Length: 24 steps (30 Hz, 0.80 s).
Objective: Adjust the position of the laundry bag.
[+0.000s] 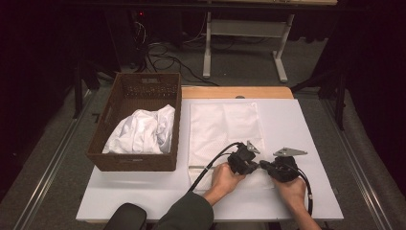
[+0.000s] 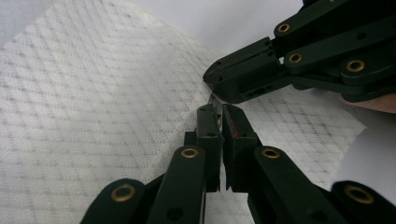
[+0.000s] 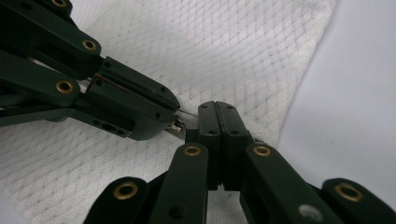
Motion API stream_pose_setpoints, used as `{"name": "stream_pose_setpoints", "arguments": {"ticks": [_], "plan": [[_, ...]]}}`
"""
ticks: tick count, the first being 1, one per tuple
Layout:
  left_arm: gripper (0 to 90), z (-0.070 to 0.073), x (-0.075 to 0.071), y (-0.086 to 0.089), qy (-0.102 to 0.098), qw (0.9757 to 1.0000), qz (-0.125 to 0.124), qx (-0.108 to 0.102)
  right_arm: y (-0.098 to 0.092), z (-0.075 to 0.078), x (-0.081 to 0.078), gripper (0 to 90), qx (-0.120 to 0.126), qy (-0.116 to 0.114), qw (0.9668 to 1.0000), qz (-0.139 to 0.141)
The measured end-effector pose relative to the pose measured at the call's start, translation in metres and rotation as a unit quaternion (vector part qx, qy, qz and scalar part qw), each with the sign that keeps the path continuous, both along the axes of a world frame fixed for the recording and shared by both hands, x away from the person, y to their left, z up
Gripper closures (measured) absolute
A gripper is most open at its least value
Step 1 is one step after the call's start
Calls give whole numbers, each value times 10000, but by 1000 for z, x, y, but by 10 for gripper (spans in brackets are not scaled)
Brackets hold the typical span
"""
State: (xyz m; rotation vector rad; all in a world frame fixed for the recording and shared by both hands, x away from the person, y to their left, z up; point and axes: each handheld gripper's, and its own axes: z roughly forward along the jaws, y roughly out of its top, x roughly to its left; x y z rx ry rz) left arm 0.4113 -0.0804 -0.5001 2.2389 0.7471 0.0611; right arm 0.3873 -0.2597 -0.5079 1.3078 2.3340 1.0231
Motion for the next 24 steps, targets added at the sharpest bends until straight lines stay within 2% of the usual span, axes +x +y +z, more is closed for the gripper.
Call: {"name": "stream_pose_setpoints", "arguments": {"ticks": [10, 24], "plan": [[864, 3, -1, 6, 9, 10000, -5, -6, -3, -1, 2, 899, 139, 76, 9999, -22], [863, 6, -3, 16, 4, 10000, -1, 25, -2, -2, 1, 888, 151, 85, 9998, -97]]}}
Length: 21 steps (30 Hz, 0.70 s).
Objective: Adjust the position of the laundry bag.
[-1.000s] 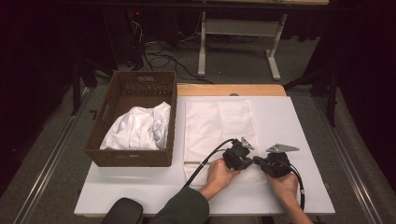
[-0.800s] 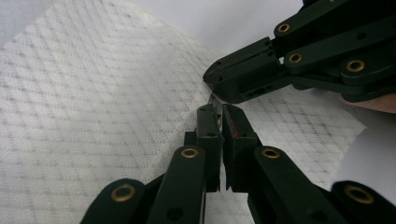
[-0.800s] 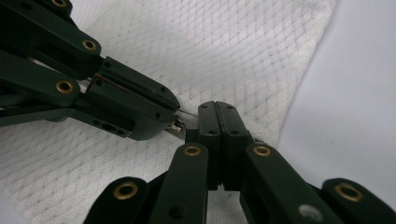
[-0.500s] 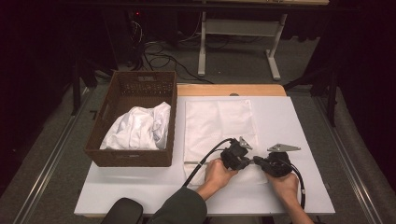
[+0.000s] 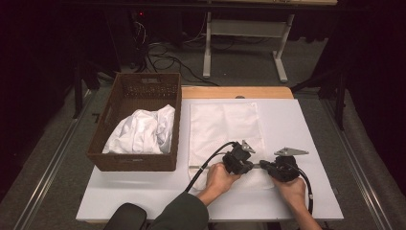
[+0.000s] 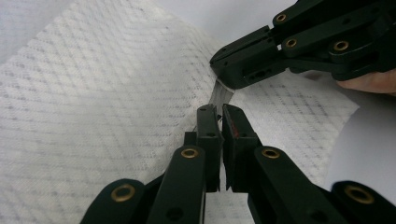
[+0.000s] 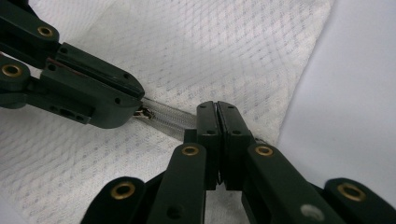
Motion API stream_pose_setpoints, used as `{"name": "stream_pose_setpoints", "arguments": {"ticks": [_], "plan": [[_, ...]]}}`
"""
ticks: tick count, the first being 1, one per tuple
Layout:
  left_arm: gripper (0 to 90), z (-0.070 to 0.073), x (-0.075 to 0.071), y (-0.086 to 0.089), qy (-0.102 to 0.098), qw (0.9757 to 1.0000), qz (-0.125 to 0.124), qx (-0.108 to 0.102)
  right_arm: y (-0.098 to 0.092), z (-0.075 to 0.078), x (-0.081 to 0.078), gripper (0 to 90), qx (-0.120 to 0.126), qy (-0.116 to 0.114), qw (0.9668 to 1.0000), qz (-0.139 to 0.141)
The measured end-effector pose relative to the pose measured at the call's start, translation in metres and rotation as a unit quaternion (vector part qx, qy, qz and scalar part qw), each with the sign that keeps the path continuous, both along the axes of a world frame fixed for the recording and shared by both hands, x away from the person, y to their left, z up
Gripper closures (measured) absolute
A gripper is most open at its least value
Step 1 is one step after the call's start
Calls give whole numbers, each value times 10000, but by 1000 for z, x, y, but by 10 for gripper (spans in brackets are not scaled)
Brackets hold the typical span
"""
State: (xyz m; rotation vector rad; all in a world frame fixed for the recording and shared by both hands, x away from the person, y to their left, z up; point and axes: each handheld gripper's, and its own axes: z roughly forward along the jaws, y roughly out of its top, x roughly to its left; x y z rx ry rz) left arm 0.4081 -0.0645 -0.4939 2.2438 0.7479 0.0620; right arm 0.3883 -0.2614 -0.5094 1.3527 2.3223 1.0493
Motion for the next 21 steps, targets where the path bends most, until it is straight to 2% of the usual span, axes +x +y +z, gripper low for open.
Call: {"name": "stream_pose_setpoints", "arguments": {"ticks": [14, 21], "plan": [[863, 2, -2, 10, 56, 10000, 38, -50, 2, 0, -1, 884, -86, -42, 10000, -11], [864, 4, -4, 17, 20, 10000, 60, -45, 2, 0, -1, 883, -89, -48, 9999, -12]]}}
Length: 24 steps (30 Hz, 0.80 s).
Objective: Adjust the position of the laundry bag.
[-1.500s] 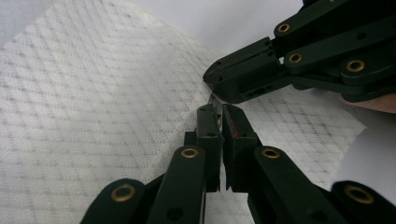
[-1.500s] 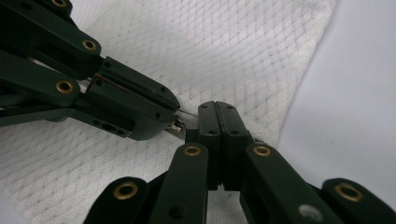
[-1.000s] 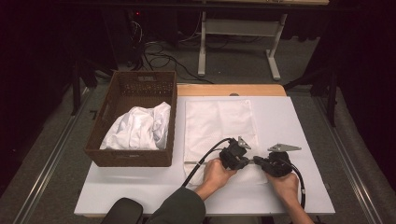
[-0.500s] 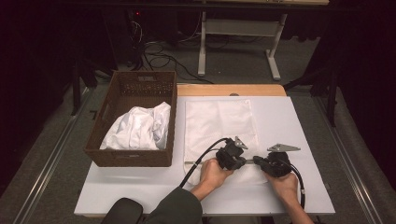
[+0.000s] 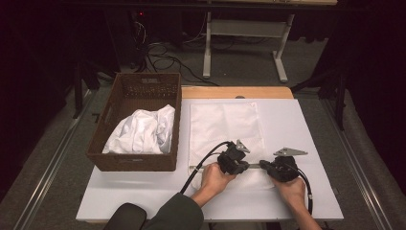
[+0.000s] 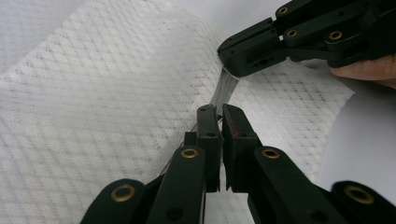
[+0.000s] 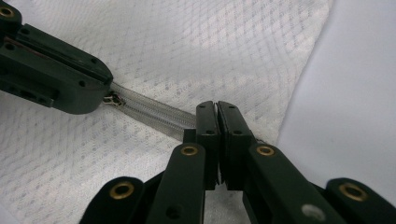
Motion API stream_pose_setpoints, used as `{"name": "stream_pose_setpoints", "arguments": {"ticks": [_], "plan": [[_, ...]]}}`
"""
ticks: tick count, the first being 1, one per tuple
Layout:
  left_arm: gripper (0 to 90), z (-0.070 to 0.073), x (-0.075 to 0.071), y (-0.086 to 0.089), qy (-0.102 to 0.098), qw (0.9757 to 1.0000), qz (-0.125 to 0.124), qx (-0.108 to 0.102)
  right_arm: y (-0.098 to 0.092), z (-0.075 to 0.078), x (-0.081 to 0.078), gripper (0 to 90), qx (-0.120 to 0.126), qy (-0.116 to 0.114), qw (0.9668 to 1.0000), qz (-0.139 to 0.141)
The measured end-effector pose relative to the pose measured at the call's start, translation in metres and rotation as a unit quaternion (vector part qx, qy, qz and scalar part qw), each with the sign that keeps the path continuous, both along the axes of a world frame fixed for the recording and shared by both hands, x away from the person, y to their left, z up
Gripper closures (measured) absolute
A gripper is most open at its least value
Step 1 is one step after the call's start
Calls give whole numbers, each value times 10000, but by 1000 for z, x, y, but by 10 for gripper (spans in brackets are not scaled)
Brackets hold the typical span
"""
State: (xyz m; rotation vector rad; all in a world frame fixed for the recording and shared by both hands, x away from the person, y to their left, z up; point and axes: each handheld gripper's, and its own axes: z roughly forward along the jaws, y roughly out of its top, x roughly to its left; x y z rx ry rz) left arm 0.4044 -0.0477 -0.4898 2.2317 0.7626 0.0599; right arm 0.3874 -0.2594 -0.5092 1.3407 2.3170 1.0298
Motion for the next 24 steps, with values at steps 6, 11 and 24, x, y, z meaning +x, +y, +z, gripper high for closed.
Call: {"name": "stream_pose_setpoints", "arguments": {"ticks": [6, 11, 24], "plan": [[864, 2, -2, 5, -23, 10000, 22, 16, 2, 1, 1, 883, -32, 26, 10000, -68], [864, 3, -4, 7, -54, 10000, 2, 3, 3, 1, 0, 883, -107, -7, 9999, -63], [864, 5, -5, 13, -56, 10000, 25, -31, 3, 0, 0, 885, -89, -30, 9999, -72]]}}
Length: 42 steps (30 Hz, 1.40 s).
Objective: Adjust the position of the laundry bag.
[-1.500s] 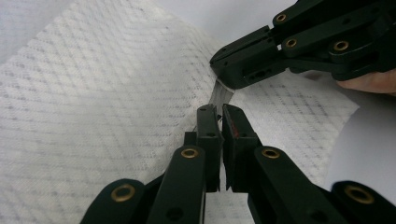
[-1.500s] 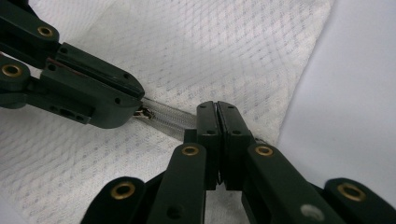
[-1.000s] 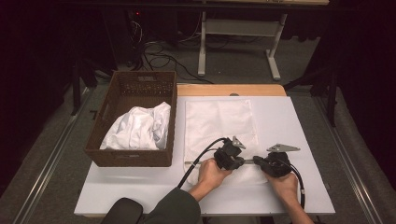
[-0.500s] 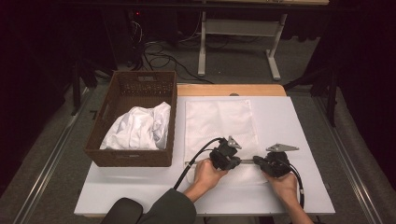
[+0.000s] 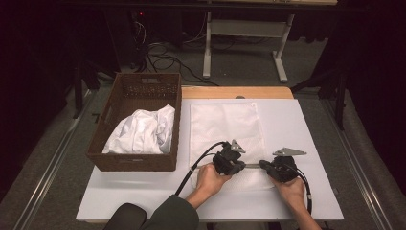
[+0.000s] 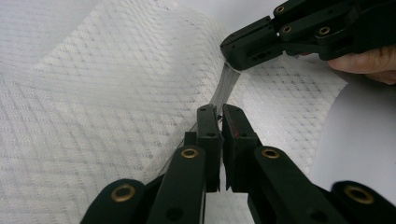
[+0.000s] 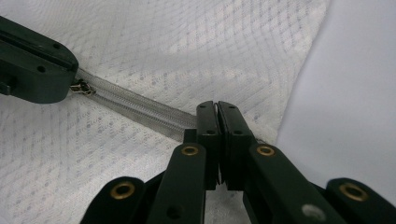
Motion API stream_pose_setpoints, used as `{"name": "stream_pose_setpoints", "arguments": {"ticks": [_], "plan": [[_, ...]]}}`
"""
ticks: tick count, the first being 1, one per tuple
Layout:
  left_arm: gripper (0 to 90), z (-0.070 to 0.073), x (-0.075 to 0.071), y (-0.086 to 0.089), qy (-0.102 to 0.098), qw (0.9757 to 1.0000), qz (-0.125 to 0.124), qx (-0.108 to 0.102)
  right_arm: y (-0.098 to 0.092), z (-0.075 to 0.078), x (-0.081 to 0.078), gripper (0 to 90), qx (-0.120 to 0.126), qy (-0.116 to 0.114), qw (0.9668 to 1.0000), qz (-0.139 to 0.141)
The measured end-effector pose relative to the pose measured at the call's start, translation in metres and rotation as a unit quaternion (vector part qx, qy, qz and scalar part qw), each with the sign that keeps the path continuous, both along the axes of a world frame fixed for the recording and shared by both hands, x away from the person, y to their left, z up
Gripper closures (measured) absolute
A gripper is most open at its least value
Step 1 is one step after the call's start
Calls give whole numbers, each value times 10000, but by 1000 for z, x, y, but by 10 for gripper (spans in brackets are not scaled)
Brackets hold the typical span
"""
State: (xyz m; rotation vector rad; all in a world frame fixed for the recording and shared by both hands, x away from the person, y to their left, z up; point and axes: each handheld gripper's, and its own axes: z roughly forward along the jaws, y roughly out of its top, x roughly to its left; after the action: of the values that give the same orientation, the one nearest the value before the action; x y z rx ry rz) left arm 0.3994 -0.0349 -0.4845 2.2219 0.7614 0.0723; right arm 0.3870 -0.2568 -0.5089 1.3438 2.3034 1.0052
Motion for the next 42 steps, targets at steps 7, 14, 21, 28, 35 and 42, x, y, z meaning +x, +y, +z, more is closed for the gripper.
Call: {"name": "stream_pose_setpoints", "arguments": {"ticks": [7, 14, 21, 28, 35, 42], "plan": [[864, 1, -1, 3, -26, 10000, -5, -15, 0, 0, 0, 885, 9, 15, 10000, 1], [864, 4, -2, 6, -54, 10000, -2, -47, 0, 0, 0, 886, 11, -10, 10000, -14], [864, 1, -1, 10, -3, 9999, 36, -105, -1, 0, 1, 886, 29, 20, 10000, 6], [864, 3, -3, 13, -34, 9999, 13, -119, 0, 0, 0, 886, 19, 31, 10000, -4], [864, 5, -4, 16, -29, 9999, 30, -159, -1, 0, 0, 886, 44, 34, 10000, -26], [864, 5, -5, 20, -45, 9999, 24, -132, 0, 0, 0, 886, 42, 36, 10000, -38]]}}
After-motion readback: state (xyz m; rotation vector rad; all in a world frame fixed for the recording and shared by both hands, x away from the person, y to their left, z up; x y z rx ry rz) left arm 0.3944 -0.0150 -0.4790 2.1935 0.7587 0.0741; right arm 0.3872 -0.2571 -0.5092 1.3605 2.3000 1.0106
